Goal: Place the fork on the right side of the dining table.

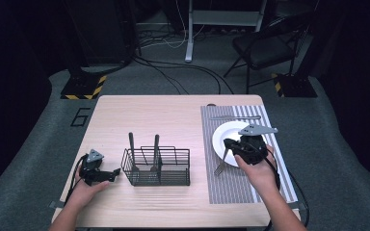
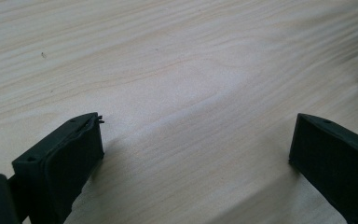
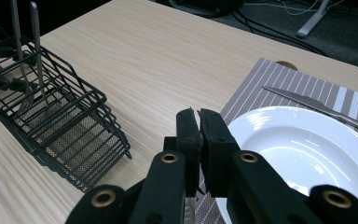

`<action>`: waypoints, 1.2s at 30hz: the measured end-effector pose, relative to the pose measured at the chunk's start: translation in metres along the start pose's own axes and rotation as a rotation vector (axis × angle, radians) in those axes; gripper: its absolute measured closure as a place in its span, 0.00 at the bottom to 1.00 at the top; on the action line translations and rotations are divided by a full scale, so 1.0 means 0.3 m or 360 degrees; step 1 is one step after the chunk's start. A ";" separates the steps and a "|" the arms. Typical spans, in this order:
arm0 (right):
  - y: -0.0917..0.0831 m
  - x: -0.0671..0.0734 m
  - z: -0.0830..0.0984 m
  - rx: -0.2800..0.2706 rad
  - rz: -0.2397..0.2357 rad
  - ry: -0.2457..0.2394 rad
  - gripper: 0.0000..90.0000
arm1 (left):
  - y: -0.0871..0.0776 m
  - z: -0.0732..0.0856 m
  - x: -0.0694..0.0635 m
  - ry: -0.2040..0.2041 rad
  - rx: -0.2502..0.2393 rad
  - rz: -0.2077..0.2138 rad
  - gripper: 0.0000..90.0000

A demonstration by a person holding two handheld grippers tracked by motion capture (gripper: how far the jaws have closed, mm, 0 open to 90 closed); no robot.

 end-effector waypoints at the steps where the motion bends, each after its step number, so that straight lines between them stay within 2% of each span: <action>1: 0.000 0.000 0.000 0.0000 0.0000 0.0000 0.96 | 0.000 0.000 0.000 0.0000 0.0000 0.0000 0.03; 10: -0.010 -0.022 0.034 -0.0018 0.0022 0.0081 0.96 | 0.000 0.000 0.000 0.0000 0.0000 0.0000 0.03; 14: -0.024 -0.045 0.051 -0.0033 0.0047 0.0123 0.96 | 0.000 0.000 0.000 -0.0001 0.0001 0.0000 0.03; 17: -0.039 -0.071 0.073 -0.0053 0.0052 0.0188 0.95 | 0.000 0.000 0.000 -0.0001 0.0000 -0.0001 0.03; 26: -0.062 -0.114 0.112 -0.0084 0.0068 0.0273 0.92 | 0.000 0.000 0.000 -0.0001 0.0000 0.0000 0.03; 27: -0.066 -0.130 0.126 -0.0098 0.0055 0.0326 0.91 | 0.000 0.000 0.000 -0.0001 0.0000 0.0000 0.03; 28: -0.066 -0.130 0.126 -0.0098 0.0055 0.0326 0.91 | 0.000 0.000 0.000 -0.0001 0.0000 0.0000 0.03; 29: -0.070 -0.148 0.142 -0.0121 0.0027 0.0400 0.91 | 0.000 0.000 0.000 0.0001 0.0001 0.0000 0.03; 30: -0.072 -0.158 0.151 -0.0134 0.0016 0.0435 0.90 | 0.000 0.000 0.000 0.0001 0.0001 0.0000 0.03; 31: -0.072 -0.158 0.151 -0.0134 0.0016 0.0435 0.90 | 0.000 0.000 0.000 0.0000 0.0001 0.0000 0.03; 32: -0.078 -0.174 0.169 -0.0150 0.0004 0.0498 0.89 | 0.000 0.000 0.000 0.0000 0.0000 0.0000 0.03; 36: -0.085 -0.194 0.191 -0.0163 0.0019 0.0541 0.88 | 0.000 0.000 0.000 0.0000 0.0001 0.0000 0.03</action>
Point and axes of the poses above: each handheld gripper's, and its own axes: y roughly forward along the jaws, z roughly out of its underside, x roughly to its left, the point moved 4 cm from there along y, roughly forward along the jaws, and after that the axes turned 1 degree about -y, right-handed, at the moved point
